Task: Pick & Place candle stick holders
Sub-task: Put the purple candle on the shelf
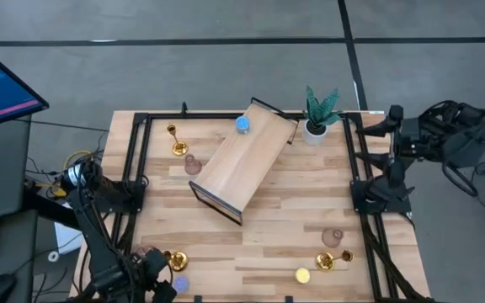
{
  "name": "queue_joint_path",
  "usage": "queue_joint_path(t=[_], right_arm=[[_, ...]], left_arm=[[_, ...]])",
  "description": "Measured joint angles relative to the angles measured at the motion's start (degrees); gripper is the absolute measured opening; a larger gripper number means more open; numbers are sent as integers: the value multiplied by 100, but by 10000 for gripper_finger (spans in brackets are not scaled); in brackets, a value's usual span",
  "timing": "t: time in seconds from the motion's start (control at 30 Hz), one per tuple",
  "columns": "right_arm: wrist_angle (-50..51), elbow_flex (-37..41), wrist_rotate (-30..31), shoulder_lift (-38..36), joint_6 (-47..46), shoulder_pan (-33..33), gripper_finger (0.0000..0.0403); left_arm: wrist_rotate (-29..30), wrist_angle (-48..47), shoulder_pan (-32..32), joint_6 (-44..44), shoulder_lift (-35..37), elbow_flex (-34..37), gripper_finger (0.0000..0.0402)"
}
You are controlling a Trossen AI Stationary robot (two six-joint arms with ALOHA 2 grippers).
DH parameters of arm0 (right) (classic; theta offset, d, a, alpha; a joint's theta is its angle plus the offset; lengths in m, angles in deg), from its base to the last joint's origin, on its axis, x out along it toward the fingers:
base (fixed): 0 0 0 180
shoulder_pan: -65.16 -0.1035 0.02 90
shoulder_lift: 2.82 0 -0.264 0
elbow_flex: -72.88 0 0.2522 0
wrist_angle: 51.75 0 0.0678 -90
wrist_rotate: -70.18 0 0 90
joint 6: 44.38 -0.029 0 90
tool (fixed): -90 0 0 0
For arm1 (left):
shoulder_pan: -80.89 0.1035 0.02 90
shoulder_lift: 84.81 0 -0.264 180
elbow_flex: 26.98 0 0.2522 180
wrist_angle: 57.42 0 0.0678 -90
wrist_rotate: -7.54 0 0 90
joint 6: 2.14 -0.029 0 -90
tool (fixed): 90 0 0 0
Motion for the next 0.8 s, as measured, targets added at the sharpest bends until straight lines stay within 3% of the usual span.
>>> queue_joint_path(t=[0.47,0.67,0.8], right_arm=[[-3070,4887,603,-3411,-92,17,286],[-4994,6416,630,-4620,287,20,286],[-6193,7145,810,-4866,921,30,286]], left_arm=[[68,160,0,298,-101,0,268],[62,220,0,300,-101,0,268],[62,242,0,300,-101,0,268]])
